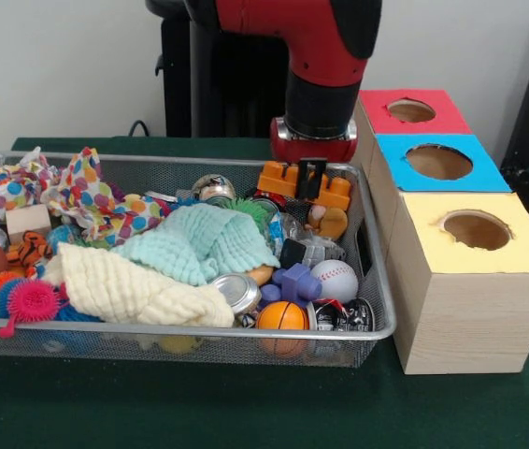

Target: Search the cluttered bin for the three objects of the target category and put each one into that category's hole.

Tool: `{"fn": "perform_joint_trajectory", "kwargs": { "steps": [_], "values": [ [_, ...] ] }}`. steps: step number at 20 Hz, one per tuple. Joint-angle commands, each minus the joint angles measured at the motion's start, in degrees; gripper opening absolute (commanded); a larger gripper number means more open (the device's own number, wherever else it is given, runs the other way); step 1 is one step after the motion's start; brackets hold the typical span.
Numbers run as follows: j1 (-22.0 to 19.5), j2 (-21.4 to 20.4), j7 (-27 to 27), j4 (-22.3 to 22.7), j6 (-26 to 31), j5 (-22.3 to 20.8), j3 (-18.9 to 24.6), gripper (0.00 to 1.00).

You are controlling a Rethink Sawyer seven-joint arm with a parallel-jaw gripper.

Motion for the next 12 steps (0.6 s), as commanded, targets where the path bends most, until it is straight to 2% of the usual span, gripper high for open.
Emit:
{"fn": "perform_joint_trajectory", "kwargs": {
  "steps": [1,9,10,12],
  "values": [
    [0.89,5.92,5.45,-8.75,0.99,-1.33,1.32,0.0],
    [0.53,6.43,6.25,-8.23,-1.77,-1.59,0.87,0.0],
    [0.75,6.42,6.54,-8.23,-2.11,-1.66,0.56,1.0],
    [0.03,6.15,6.07,-7.91,-1.67,-1.48,1.25,1.0]
  ]
}}
